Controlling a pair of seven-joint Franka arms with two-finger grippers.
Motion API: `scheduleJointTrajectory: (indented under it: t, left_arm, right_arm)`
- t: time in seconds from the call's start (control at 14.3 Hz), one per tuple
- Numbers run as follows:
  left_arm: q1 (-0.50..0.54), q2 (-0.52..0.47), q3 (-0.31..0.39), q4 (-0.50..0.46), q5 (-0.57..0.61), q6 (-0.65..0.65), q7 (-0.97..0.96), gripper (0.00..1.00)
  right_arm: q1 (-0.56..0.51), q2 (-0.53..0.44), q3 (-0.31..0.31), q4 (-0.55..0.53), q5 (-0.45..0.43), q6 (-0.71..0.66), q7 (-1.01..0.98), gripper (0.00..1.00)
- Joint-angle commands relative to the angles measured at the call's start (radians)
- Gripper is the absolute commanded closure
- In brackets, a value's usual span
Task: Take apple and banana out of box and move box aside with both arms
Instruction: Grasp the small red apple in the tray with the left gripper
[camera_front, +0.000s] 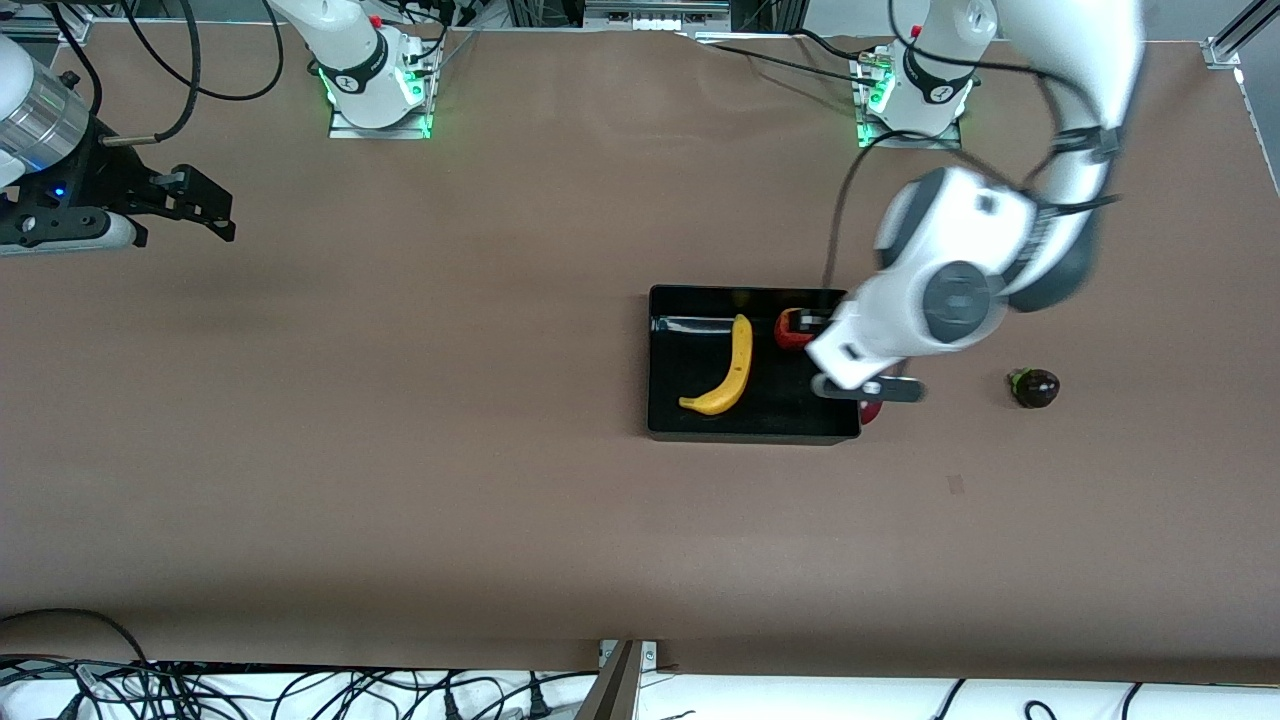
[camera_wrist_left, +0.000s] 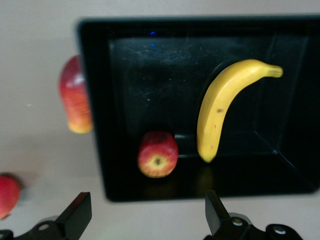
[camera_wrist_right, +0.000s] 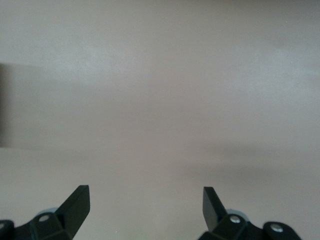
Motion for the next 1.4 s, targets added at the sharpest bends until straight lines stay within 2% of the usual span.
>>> scheduleJointTrajectory:
  t: [0.0,0.35,0.7,0.84,0.91,0.98,1.12,1.33]
  left_arm:
    - [-0.049,-0.028,0.009,-0.160,0.057,0.135,-0.031,0.00]
    - [-0.066,-0.025,0.009,-0.329,0.085,0.335,-0.029,0.00]
    - [-0.094,0.027,0.011,-0.371,0.086,0.447,-0.035,0.00]
    - [-0.092,0.024,0.009,-0.366,0.117,0.437,-0.028,0.59]
    - [-0.088,0.021,0.009,-0.363,0.125,0.433,-0.024,0.69]
    - [-0.086,0.018,0.009,-0.359,0.125,0.424,-0.018,0.76]
    - [-0.085,0.000,0.011,-0.301,0.125,0.337,-0.015,0.82]
    - [-0.059,-0.025,0.011,-0.126,0.111,0.069,0.020,0.80]
  right_arm:
    - [-0.012,0.004,0.011,0.020,-0.001,-0.016,0.006,0.00]
    - [-0.012,0.004,0.011,0.020,-0.001,-0.015,0.006,0.00]
    - [-0.012,0.004,0.012,0.020,-0.001,-0.013,0.006,0.00]
    - [-0.010,0.004,0.011,0.020,-0.001,-0.013,0.007,0.00]
    - [-0.010,0.004,0.012,0.020,-0.001,-0.013,0.006,0.00]
    - [-0.010,0.004,0.012,0.020,-0.001,-0.013,0.006,0.00]
    - [-0.010,0.004,0.012,0.020,-0.001,-0.013,0.006,0.00]
    - [-0.010,0.004,0.011,0.020,-0.001,-0.015,0.006,0.00]
